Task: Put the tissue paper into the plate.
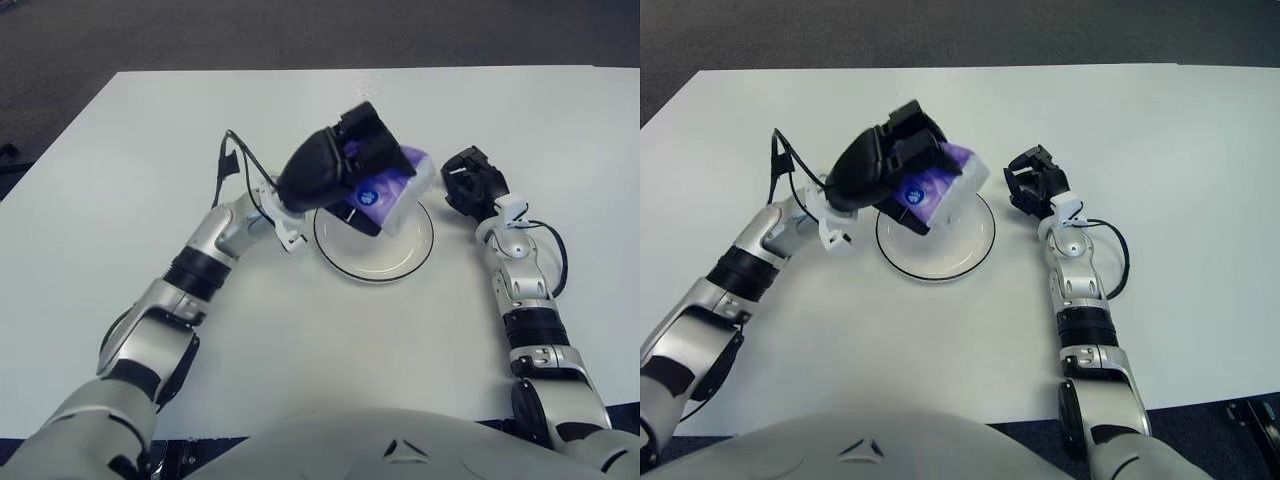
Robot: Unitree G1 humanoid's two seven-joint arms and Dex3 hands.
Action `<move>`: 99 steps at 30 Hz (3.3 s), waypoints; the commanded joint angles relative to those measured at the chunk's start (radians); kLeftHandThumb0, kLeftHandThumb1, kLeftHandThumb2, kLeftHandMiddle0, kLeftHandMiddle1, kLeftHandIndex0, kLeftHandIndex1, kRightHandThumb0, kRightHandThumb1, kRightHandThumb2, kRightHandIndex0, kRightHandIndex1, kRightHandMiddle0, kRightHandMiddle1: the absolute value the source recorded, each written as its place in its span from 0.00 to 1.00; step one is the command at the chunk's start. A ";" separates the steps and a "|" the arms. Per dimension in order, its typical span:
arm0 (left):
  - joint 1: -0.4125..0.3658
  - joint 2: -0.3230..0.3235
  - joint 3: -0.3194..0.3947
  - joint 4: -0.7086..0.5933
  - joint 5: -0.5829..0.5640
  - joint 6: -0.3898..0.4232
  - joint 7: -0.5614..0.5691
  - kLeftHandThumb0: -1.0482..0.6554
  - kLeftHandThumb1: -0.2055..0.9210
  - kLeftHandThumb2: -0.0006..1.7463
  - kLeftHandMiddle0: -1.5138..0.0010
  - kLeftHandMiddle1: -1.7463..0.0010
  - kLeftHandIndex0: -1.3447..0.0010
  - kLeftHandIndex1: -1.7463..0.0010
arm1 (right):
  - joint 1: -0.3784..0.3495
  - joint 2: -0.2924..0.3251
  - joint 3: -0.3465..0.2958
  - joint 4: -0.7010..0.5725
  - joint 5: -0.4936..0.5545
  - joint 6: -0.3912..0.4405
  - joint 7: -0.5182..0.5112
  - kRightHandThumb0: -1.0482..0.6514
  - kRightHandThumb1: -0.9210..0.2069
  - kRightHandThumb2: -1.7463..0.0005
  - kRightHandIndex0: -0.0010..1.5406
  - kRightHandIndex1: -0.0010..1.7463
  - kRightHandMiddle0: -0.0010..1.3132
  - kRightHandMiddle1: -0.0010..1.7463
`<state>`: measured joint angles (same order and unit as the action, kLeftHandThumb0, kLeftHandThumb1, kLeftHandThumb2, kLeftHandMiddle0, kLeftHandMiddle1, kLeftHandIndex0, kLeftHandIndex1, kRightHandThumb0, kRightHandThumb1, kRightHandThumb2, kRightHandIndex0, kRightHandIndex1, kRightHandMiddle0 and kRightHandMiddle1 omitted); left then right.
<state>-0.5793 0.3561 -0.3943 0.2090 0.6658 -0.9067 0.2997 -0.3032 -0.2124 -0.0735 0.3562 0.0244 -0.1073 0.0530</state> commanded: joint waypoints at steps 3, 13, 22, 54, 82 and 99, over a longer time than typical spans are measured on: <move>0.004 -0.008 0.010 -0.006 -0.055 -0.011 -0.071 0.61 0.95 0.20 0.67 0.12 0.69 0.28 | 0.090 0.030 0.021 0.108 -0.005 0.029 0.028 0.40 0.06 0.68 0.43 0.97 0.21 0.98; 0.006 -0.018 0.002 -0.004 -0.092 -0.016 -0.186 0.61 1.00 0.13 0.61 0.23 0.71 0.23 | 0.079 0.016 0.025 0.141 -0.014 0.003 0.044 0.40 0.05 0.68 0.43 0.95 0.21 0.98; -0.020 0.022 -0.010 -0.022 -0.091 -0.014 -0.327 0.27 1.00 0.03 0.66 0.84 0.70 0.79 | 0.066 0.005 0.038 0.180 -0.051 -0.038 0.024 0.40 0.06 0.68 0.44 0.96 0.22 0.98; -0.014 0.085 0.016 -0.006 -0.316 -0.011 -0.614 0.18 1.00 0.20 0.91 1.00 0.80 1.00 | 0.009 -0.013 0.058 0.320 -0.080 -0.109 -0.001 0.40 0.01 0.77 0.49 0.86 0.26 0.93; 0.107 0.023 0.293 0.306 -0.288 -0.163 -0.245 0.16 1.00 0.24 0.75 0.99 0.72 0.98 | 0.033 0.007 0.041 0.256 -0.053 -0.067 0.002 0.40 0.12 0.63 0.44 0.95 0.27 0.96; 0.255 -0.088 0.385 0.295 -0.682 0.082 -0.373 0.29 1.00 0.19 0.55 0.98 0.54 0.94 | 0.042 0.013 0.040 0.217 -0.051 -0.033 -0.004 0.40 0.13 0.62 0.43 0.97 0.26 0.97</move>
<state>-0.3707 0.2918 -0.0248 0.4749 0.0327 -0.8488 -0.0508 -0.3747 -0.2464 -0.0545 0.5128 -0.0213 -0.2045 0.0413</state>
